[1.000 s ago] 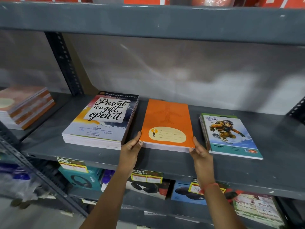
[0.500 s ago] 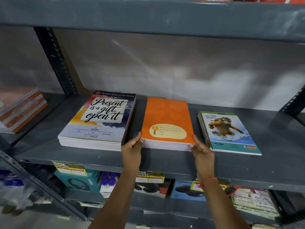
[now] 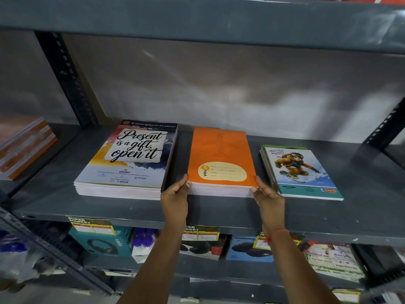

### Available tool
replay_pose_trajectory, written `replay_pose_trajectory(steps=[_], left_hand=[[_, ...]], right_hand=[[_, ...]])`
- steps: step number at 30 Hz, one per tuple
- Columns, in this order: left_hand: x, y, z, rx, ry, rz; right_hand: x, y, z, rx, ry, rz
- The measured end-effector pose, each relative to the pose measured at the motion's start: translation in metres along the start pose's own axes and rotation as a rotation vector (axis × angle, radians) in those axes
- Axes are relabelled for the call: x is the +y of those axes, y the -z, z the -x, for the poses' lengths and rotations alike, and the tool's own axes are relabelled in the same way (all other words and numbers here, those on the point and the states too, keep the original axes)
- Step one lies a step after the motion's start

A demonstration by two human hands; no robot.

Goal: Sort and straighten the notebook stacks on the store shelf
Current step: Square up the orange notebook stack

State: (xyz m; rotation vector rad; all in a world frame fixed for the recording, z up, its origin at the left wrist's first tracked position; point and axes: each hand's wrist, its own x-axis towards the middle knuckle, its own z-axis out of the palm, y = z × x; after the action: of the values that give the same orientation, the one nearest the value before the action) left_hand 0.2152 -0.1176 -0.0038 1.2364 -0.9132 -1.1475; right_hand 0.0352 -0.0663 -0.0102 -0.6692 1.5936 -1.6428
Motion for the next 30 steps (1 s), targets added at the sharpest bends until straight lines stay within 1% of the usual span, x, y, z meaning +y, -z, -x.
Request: replay_pose_trajectory(steps=[7, 13, 22, 26, 28, 29, 30], left_hand=[[-0.001, 0.003, -0.001, -0.027, -0.005, 0.005], [-0.001, 0.001, 0.000, 0.001, 0.004, 0.011], [-0.001, 0.002, 0.001, -0.015, -0.017, 0.004], [0.000, 0.003, 0.004, -0.007, -0.022, -0.011], [0.001, -0.001, 0.013, 0.027, -0.082, -0.067], [0.003, -0.004, 0.019, 0.051, -0.144, -0.118], [0.005, -0.010, 0.028, 0.048, -0.243, -0.165]], right_hand=[[-0.001, 0.001, 0.002, -0.022, 0.004, 0.025], [0.003, -0.001, -0.001, 0.019, 0.014, 0.014], [0.002, -0.003, 0.002, 0.041, 0.019, 0.037], [-0.006, 0.000, 0.006, -0.006, -0.013, 0.090], [-0.010, 0.005, 0.009, 0.018, 0.032, 0.176], [-0.013, 0.009, 0.012, 0.068, 0.090, 0.233], [-0.019, 0.016, 0.015, 0.135, 0.167, 0.288]])
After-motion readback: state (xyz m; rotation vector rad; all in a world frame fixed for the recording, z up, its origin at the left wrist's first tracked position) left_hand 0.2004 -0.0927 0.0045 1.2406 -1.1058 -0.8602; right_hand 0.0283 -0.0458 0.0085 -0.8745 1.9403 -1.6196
